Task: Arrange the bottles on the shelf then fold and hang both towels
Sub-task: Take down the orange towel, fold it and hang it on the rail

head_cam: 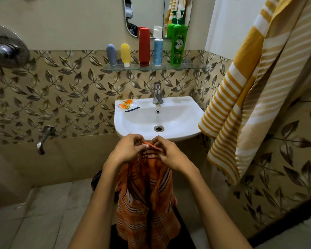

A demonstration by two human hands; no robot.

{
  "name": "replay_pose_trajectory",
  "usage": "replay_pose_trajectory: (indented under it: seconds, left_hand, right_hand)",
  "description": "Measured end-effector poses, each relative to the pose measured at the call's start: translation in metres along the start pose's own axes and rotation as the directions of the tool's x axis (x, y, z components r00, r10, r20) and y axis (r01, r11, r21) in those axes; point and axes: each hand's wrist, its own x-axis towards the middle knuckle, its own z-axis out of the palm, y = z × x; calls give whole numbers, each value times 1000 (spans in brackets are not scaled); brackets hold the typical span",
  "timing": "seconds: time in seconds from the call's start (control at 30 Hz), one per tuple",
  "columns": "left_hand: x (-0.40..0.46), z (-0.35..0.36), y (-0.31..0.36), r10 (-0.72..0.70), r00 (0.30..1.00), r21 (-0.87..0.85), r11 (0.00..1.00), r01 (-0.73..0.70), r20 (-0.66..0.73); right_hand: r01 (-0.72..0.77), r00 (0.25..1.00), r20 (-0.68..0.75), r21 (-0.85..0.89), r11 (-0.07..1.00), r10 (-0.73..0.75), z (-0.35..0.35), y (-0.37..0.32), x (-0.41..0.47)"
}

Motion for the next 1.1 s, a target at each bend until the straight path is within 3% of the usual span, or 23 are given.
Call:
replay_pose_trajectory:
  seconds: [0.27, 0.5, 0.67, 0.87, 1.1]
  left_hand:
    - [-1, -9, -8, -1, 997, -62, 998, -4, -75]
    - [5, -13, -24, -102, 978, -100, 991, 85, -179]
    - [7, -9, -25, -112, 989, -145, 985, 97, -98]
    - [6, 11, -5, 77, 968, -178, 983, -35, 237]
    - [9, 14, -7, -34, 991, -42, 998, 40, 131]
  right_hand:
    - [-129, 986, -118, -66, 989, 121, 3, 20, -7]
    - [-282, 954, -147, -151, 947, 260, 4, 38, -5]
    - [-187, 980, -102, -146, 971, 173, -1, 26, -1]
    - [-27, 1000, -7, -43, 999, 26, 7, 5, 3]
    - [37, 998, -56, 49, 998, -34, 6, 4, 2]
